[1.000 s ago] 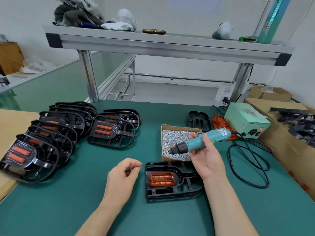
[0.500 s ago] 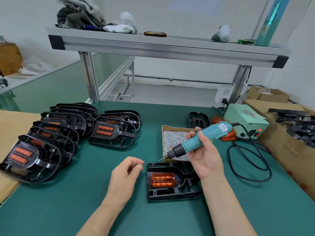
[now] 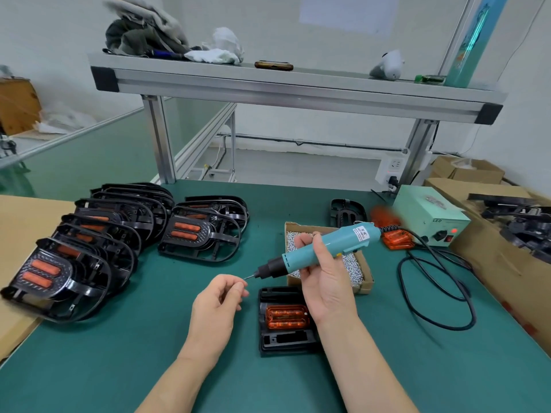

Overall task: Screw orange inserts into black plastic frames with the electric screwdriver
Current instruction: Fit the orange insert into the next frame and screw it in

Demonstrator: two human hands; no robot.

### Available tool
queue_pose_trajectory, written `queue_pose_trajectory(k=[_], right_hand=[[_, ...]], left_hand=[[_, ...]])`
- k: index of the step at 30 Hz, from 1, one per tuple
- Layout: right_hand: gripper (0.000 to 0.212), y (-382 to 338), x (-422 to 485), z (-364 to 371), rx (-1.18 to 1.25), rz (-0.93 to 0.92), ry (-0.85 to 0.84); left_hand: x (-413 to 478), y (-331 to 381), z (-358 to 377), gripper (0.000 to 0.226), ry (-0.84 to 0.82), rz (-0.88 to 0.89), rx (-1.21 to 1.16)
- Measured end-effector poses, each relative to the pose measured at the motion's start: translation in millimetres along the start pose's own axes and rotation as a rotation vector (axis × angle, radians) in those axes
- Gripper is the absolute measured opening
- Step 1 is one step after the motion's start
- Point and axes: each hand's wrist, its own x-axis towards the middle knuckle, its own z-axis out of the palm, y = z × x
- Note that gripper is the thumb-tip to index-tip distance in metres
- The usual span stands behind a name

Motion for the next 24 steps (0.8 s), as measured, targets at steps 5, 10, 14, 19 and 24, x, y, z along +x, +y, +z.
queue_pose_trajectory(k=[5,10,14,19,24], right_hand=[[0.044,1.5,-1.6,-1.9,-0.002,0.001,0.016],[0.032,0.8,-4.1,-2.5,0.021,0.008,-0.001],[0.030,6.1,-8.0,-0.5,0.012,0.022,-0.004],[0.026,6.6,-9.2,0.5,0.028,0.035,0.010],[0.028,6.4,-10.3,0.9,0.048,0.043,0.021]], left_hand=[[0.3,0.9,0.0,0.030,0.035,-0.012,-0.011],[0.6,0.4,2.2,0.031,0.057,-0.020,-0.002],[1.6,-0.2,0.3,0.032,0.053,-0.024,-0.028],[2.9,-2.0,-0.1,0.026,0.084,-0.033,-0.063],[3.2,-2.1,-0.5,0.017,0.096,-0.036,-0.083]])
